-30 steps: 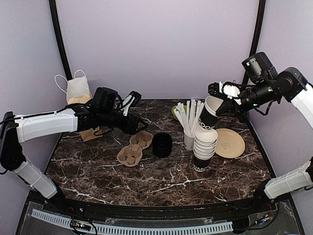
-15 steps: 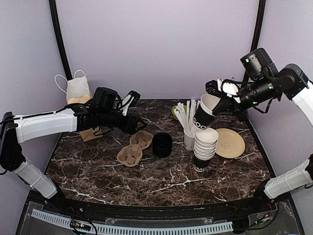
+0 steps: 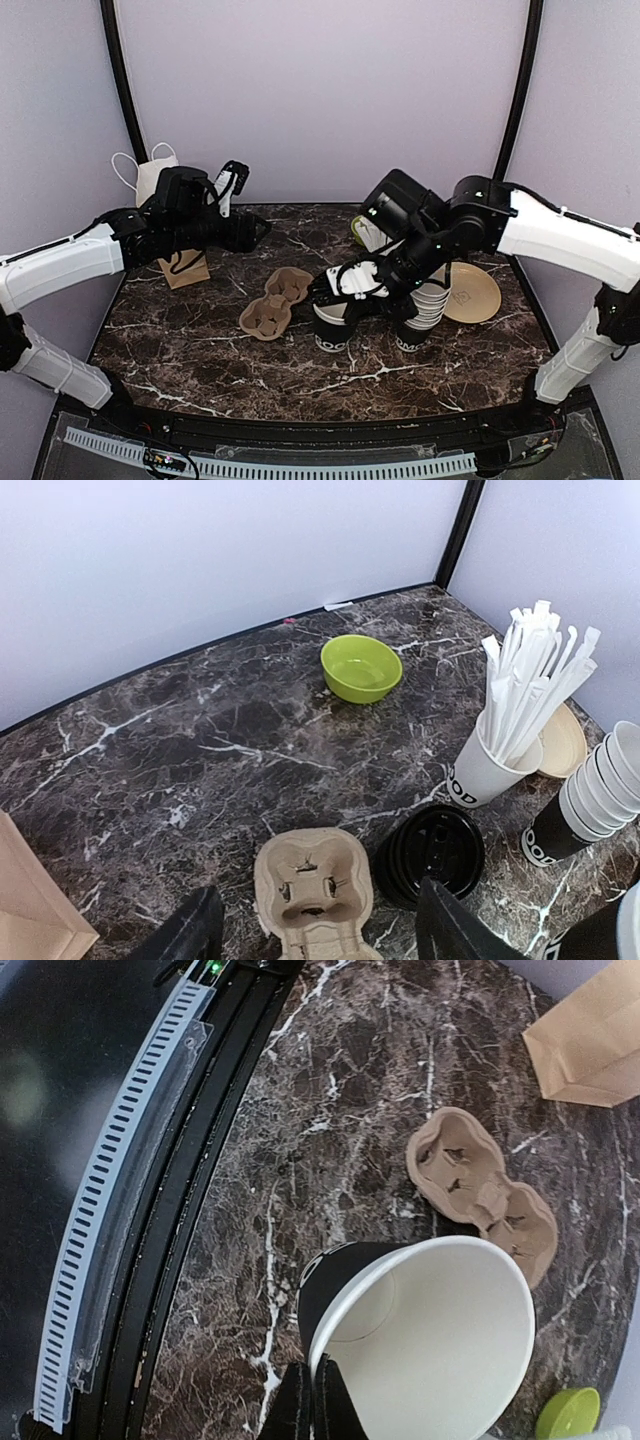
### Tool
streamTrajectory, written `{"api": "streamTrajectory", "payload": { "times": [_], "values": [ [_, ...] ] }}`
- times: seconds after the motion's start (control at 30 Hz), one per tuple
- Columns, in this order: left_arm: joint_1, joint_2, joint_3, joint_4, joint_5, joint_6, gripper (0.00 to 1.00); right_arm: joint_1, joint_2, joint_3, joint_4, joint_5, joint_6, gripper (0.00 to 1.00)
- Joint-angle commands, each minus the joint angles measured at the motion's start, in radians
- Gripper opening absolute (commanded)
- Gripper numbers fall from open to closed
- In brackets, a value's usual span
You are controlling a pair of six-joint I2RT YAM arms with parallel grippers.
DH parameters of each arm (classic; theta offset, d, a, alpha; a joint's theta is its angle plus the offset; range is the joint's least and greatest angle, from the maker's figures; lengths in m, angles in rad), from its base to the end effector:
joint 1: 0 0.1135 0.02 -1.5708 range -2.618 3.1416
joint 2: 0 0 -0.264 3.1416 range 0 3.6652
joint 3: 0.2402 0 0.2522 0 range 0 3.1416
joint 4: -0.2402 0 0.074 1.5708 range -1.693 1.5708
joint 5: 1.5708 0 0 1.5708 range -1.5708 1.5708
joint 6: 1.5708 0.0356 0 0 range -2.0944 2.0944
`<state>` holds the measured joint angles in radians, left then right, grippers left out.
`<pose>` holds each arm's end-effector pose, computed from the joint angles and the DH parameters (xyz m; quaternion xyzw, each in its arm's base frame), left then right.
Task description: Pack the takeout coffee
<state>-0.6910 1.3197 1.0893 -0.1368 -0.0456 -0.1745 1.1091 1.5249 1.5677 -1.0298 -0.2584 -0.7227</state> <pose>0.2390 -0.1956 0.3324 0.1980 0.8001 -0.2203 0.5217 0.1299 0.2814 0.3572 -0.7758 0.5491 0.1759 0.2564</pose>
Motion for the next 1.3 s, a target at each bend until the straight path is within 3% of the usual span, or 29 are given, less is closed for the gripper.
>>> {"api": "streamTrajectory", "payload": {
  "times": [0.0,0.37,0.7,0.77,0.9,1.13,1.27],
  "values": [
    [0.011,-0.100,-0.067,0.018,-0.088,-0.004,0.69,0.040,0.041,-0.090,0.170,0.004,0.035,0.00],
    [0.024,-0.160,-0.174,0.083,-0.106,0.013,0.69,0.081,0.153,-0.194,0.409,0.119,0.109,0.00],
    [0.036,-0.133,-0.207,0.134,-0.075,0.030,0.70,0.083,0.252,-0.152,0.413,0.134,0.105,0.01],
    [0.038,-0.125,-0.206,0.134,-0.072,0.035,0.70,0.082,0.264,-0.143,0.398,0.132,0.104,0.05],
    [0.043,-0.114,-0.201,0.134,-0.062,0.038,0.70,0.081,0.251,-0.110,0.342,0.129,0.111,0.34],
    [0.047,-0.100,-0.183,0.134,-0.057,0.044,0.70,0.016,0.133,0.029,0.147,0.025,0.111,0.41],
    [0.050,-0.084,-0.177,0.154,-0.050,0.038,0.71,-0.058,0.029,0.013,0.054,0.014,0.057,0.41]
  ]
}}
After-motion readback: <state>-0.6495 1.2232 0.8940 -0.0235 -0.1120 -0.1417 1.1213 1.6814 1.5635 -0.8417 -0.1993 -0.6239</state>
